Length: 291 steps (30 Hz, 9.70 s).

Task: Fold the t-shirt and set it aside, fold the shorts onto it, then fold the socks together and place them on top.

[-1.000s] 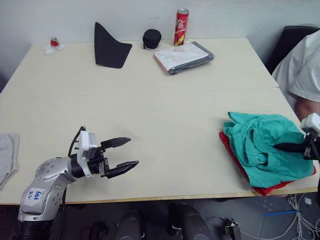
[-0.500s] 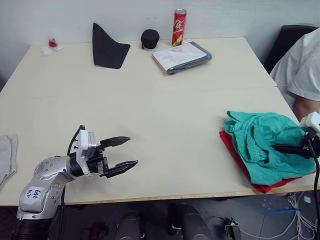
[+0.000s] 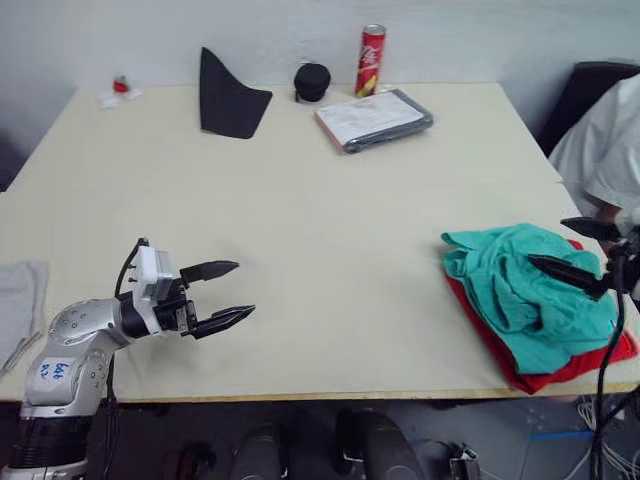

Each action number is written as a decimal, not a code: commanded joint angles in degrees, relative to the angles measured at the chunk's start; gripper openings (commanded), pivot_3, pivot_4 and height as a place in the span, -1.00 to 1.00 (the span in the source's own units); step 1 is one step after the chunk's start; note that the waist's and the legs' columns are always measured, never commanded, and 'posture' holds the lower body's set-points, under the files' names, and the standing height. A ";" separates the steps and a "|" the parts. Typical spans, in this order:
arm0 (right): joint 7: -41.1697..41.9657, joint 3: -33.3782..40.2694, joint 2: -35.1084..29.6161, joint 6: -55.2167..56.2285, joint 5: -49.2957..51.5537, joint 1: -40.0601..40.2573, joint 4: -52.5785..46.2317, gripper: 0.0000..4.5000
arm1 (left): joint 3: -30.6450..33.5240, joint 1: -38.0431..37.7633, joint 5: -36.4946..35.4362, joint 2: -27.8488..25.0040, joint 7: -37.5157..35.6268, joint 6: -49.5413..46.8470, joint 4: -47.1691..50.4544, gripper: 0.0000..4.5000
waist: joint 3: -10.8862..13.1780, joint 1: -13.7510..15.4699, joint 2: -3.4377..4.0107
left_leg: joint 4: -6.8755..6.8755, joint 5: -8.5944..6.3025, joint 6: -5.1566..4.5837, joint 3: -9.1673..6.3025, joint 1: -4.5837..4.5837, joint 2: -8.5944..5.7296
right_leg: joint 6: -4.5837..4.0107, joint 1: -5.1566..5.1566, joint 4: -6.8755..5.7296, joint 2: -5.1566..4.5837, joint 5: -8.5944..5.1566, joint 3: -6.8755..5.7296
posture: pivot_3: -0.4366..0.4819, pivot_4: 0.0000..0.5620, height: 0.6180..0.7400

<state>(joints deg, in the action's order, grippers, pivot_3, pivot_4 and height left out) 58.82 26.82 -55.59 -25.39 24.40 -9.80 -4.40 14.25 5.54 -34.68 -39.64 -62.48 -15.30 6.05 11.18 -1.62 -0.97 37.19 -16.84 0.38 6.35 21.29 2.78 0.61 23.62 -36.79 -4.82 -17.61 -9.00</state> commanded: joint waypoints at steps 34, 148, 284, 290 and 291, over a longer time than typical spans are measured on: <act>4.24 -28.15 23.11 23.48 8.13 6.74 -19.08 1.00 | 34.77 -24.34 3.16 -7.98 42.58 -20.23 -1.38 1.00 | -0.21 2.93 -0.67 | 0.07 -0.72 -0.47 0.01 -0.05 0.25 | -0.20 -0.15 0.57 0.21 0.03 0.09 | -0.05 -0.47 1.00; -28.24 -31.69 35.45 22.78 -13.54 8.53 -5.71 -0.97 | -16.75 11.38 20.09 11.31 10.60 19.43 -14.88 -1.00 | -0.36 1.82 -0.46 | 0.20 -0.37 -0.40 0.40 -0.36 0.11 | -0.15 -0.07 -0.21 0.17 0.06 0.59 | -0.05 -0.47 1.00; -59.33 -28.28 32.11 -25.70 0.58 -2.81 -30.28 -1.00 | -30.40 31.57 34.91 29.03 15.69 10.52 -39.57 -1.00 | -0.51 2.01 -0.27 | -0.06 -0.55 -0.87 0.70 -0.06 0.00 | 0.62 0.09 0.65 0.25 0.40 1.04 | -0.05 -0.47 1.00; -59.28 -33.61 35.61 -30.78 -1.26 -8.87 -29.40 -1.00 | -30.74 31.39 35.89 27.54 16.71 9.26 -38.45 -1.00 | -0.51 1.49 -0.27 | -0.05 -0.54 -0.85 0.71 -0.07 0.02 | 0.61 0.08 0.65 0.26 0.41 1.04 | -0.05 -0.47 1.00; -58.96 -34.73 36.31 -31.31 -1.56 -9.44 -28.77 -1.00 | -30.67 31.40 35.93 27.38 16.95 8.91 -38.23 -1.00 | -0.51 1.43 -0.27 | -0.05 -0.54 -0.85 0.71 -0.07 0.02 | 0.61 0.08 0.65 0.27 0.41 1.04 | -0.05 -0.47 1.00</act>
<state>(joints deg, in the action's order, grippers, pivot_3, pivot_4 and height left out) -0.31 -6.44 -20.24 -56.19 23.26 -18.14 -32.01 -15.16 39.08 -1.79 -10.56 -46.38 -3.45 -29.77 10.66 -0.19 -1.24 37.13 -17.39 -0.47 7.06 21.21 2.81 1.22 23.70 -36.14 -4.55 -17.20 -7.96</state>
